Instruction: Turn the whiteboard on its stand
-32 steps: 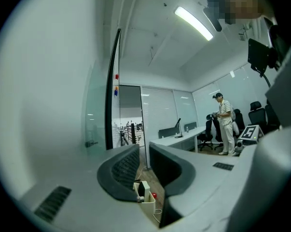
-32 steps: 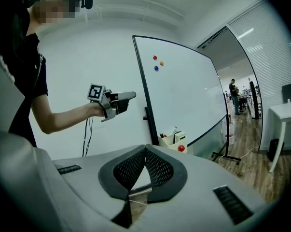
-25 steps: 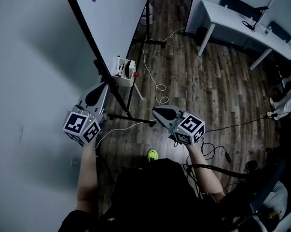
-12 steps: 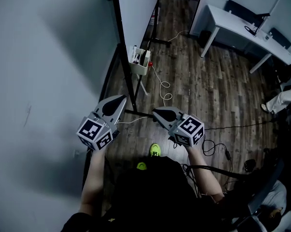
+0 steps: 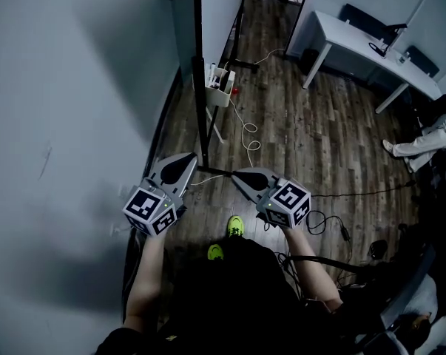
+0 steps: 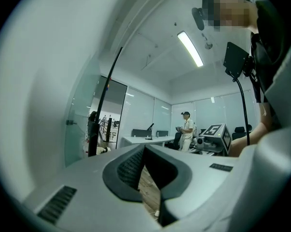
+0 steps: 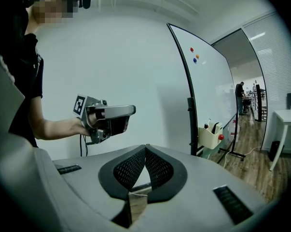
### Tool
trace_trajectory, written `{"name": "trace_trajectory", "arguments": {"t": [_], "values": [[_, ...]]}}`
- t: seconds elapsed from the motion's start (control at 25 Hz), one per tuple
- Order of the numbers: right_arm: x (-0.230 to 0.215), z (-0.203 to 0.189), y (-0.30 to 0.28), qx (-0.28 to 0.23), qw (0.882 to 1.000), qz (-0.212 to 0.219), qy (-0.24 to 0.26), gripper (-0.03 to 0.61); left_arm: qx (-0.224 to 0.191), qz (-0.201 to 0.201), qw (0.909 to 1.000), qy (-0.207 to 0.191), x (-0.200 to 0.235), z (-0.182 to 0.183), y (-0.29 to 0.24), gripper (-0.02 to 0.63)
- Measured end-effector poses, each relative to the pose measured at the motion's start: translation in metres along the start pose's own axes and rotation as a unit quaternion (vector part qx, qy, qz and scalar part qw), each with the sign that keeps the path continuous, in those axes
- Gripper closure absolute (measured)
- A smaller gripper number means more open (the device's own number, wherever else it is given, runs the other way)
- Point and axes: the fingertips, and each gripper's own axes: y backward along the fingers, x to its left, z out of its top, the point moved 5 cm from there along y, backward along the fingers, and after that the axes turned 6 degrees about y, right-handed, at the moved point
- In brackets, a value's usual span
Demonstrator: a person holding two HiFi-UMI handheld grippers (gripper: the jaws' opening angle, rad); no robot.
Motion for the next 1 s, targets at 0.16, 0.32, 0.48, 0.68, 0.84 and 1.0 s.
{"name": "trace_trajectory", "arguments": {"t": [0.16, 0.32, 0.48, 0.68, 0.84, 1.0], "values": [[0.013, -0.001, 0.004, -0.002, 1.000, -0.006, 0.004, 0.557, -0.004, -0.007, 0.9999, 0.011, -0.009, -0.008, 0.010, 0.607], [0.027, -0.004, 0.012, 0.001, 1.000, -0.012, 0.003, 0.557, -0.005, -0.019, 0.9995, 0.026, -0.021, -0.019, 0.017, 0.606], [0.041, -0.011, 0.021, 0.006, 1.000, -0.019, -0.002, 0.557, 0.001, -0.037, 0.9986, 0.039, -0.037, -0.032, 0.020, 0.607], [0.053, -0.019, 0.034, 0.008, 1.000, -0.023, -0.008, 0.557, 0.020, -0.049, 0.9974, 0.049, -0.060, -0.050, 0.022, 0.607], [0.057, -0.020, 0.035, 0.004, 1.000, -0.018, -0.008, 0.557, 0.026, -0.051, 0.9967, 0.057, -0.069, -0.059, 0.026, 0.606], [0.057, -0.019, 0.036, -0.003, 1.000, -0.005, -0.005, 0.557, 0.026, -0.041, 0.9971, 0.058, -0.076, -0.062, 0.028, 0.606]]}}
